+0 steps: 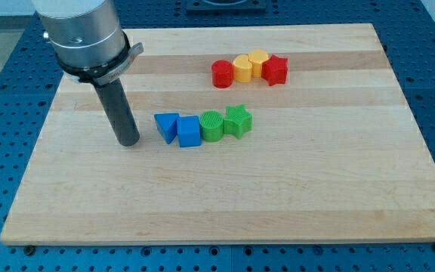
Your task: Push the green star towards the right center of the board
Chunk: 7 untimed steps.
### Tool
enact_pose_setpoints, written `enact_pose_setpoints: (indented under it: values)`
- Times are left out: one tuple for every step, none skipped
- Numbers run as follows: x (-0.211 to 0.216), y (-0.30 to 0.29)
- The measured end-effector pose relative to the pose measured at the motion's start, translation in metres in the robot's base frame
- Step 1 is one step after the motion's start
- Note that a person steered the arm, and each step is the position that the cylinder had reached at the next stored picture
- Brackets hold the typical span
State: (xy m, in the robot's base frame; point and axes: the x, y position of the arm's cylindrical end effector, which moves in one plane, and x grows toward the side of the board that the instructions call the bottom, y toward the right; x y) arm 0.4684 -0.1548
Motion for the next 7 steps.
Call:
enact_pose_setpoints:
  values:
    - [-0.003, 0.032]
    - [-0.003, 0.036]
    - [-0.003, 0.036]
    - [-0.014, 0.036]
    - [-0.014, 0.036]
    - [-0.019, 0.044]
    - [-0.037, 0.109]
